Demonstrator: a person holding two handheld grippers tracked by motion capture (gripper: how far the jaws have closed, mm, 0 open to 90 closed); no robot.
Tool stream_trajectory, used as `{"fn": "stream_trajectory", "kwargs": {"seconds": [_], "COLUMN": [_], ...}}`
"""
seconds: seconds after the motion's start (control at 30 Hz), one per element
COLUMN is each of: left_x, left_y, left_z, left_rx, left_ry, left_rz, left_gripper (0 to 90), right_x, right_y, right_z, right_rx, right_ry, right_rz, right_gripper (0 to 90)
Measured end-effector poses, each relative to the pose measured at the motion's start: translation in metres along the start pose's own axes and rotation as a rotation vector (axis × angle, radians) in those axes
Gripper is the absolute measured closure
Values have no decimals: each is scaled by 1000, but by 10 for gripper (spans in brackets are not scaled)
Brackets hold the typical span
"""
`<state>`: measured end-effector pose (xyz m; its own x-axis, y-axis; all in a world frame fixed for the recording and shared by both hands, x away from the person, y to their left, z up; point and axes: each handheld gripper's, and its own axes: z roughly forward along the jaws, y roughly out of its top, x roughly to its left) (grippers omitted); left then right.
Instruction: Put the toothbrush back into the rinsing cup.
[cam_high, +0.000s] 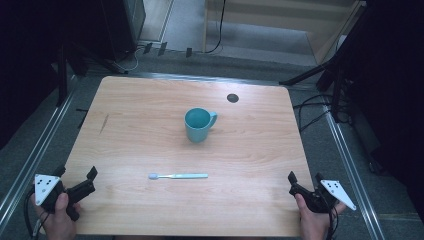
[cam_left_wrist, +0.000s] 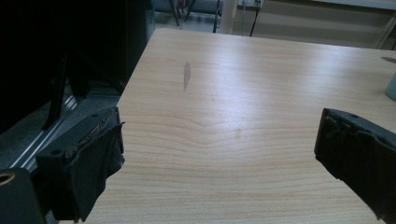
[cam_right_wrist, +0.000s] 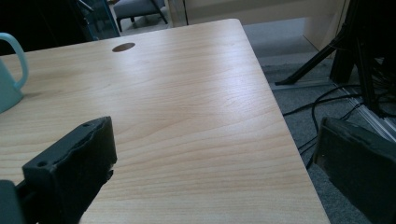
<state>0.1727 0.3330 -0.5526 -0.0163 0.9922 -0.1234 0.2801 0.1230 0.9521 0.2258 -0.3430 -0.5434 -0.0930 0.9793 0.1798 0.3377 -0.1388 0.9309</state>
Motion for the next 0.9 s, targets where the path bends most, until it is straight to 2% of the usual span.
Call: {"fn": "stream_trajectory", "kwargs": {"seconds": [0.03, 0.1, 0.13, 0.2, 0.27, 0.33, 0.47, 0.5, 0.67, 0.7, 0.73, 0.77, 0.9], "left_x": [0, 0, 0, 0, 0, 0, 0, 0, 1, 1, 1, 1, 1], "left_y": [0, 0, 0, 0, 0, 0, 0, 0, 0, 0, 0, 0, 0], "left_z": [0, 0, 0, 0, 0, 0, 0, 0, 0, 0, 0, 0, 0], "left_rx": [1, 2, 1, 1, 1, 0, -1, -2, -1, -1, -1, -2, -1], "left_ry": [0, 2, 2, 3, 2, 3, 2, 1, 3, 3, 3, 4, 3], "left_rz": [0, 1, 1, 2, 1, 0, -6, -6, -8, -8, -7, -8, -8], "left_gripper": [13, 14, 13, 14, 14, 13, 14, 14, 14, 13, 13, 14, 13], "right_x": [-1, 0, 1, 2, 4, 11, 31, 38, 65, 65, 75, 78, 110], "right_y": [0, 0, 0, -1, -2, -1, 4, 6, 13, 13, 15, 16, 18], "right_z": [0, -2, -3, -6, -5, -5, -4, -4, -1, -1, 1, 1, 8], "right_rx": [-6, -11, -21, -44, -22, -1, 7, 6, 10, 10, 11, 13, 39], "right_ry": [0, 7, 14, 35, 100, 107, 121, 148, 225, 225, 262, 275, 337], "right_rz": [-8, -5, -14, -31, -45, -71, -119, -131, -163, -163, -162, -164, -186], "right_gripper": [13, 99, 219, 562, 703, 802, 889, 900, 900, 900, 900, 900, 900]}}
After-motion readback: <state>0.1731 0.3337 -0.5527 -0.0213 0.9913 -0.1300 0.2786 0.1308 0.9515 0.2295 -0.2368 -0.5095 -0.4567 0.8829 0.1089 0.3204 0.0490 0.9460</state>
